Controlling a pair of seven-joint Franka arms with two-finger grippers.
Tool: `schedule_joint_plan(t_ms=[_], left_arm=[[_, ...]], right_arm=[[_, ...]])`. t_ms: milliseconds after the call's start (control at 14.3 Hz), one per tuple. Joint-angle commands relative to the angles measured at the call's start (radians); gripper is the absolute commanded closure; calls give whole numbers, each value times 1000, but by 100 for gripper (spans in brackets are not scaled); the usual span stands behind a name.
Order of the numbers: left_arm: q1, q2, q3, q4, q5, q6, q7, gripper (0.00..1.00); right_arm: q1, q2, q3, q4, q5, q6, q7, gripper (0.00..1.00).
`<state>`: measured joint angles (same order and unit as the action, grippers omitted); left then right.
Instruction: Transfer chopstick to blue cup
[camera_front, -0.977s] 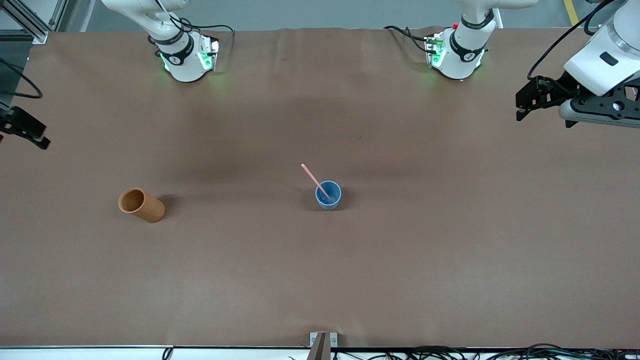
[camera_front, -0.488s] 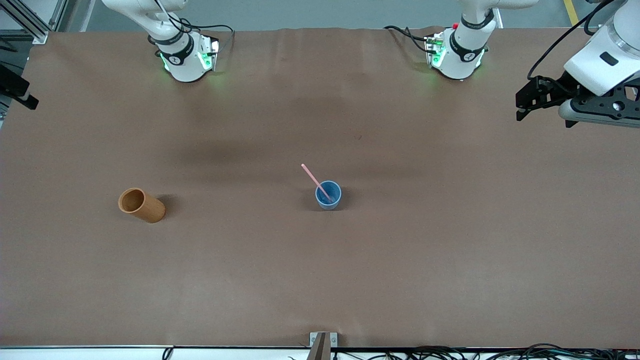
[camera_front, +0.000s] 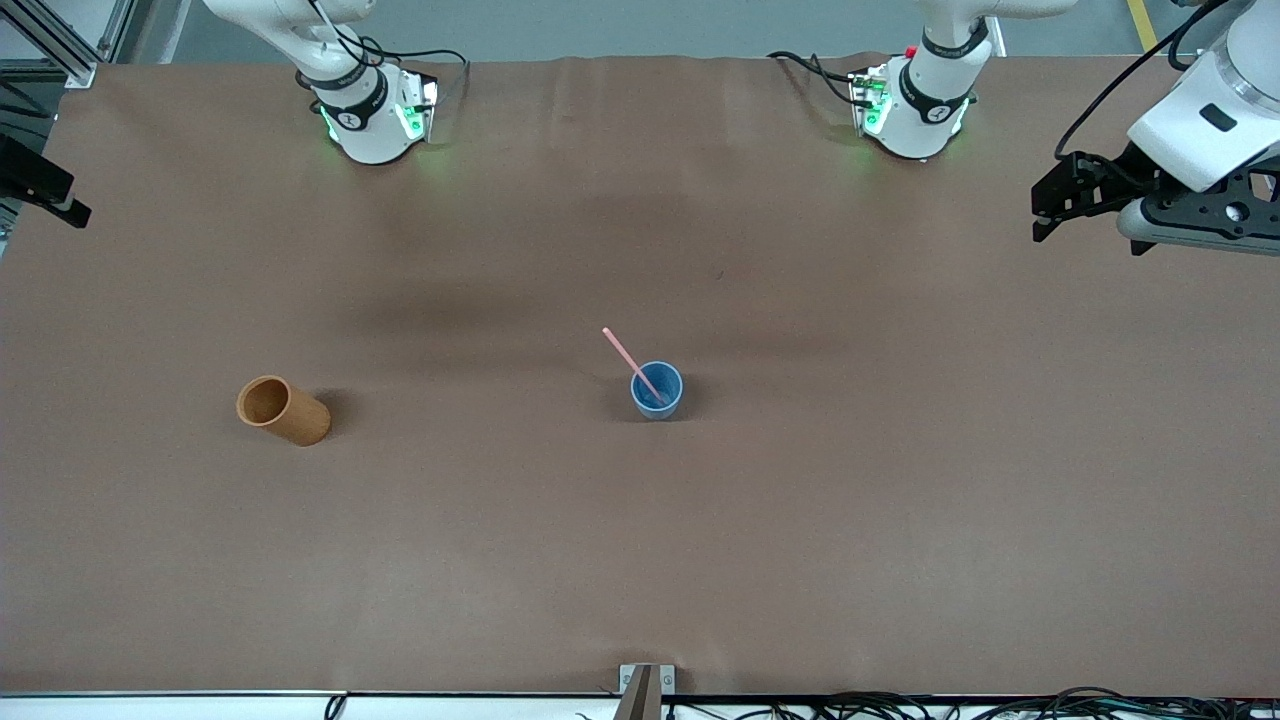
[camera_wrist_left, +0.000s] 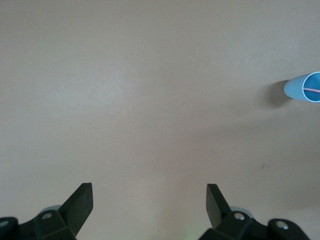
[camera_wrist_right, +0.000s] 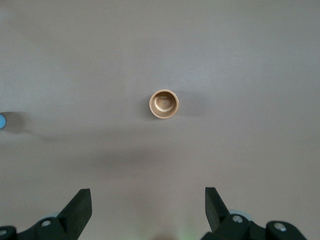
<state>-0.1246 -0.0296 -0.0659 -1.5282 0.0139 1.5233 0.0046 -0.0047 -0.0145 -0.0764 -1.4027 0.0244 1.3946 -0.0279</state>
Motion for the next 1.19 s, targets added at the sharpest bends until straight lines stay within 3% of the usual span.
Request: schedule_joint_plan(t_ms=[0, 1116], left_arm=[[2, 11, 1, 26, -15, -15, 11, 0], [5, 11, 3, 26, -42, -15, 9, 0]], right_arm=[[-17, 8, 7, -2, 5, 20, -30, 0], [-12, 21, 7, -4, 6, 38, -24, 0]])
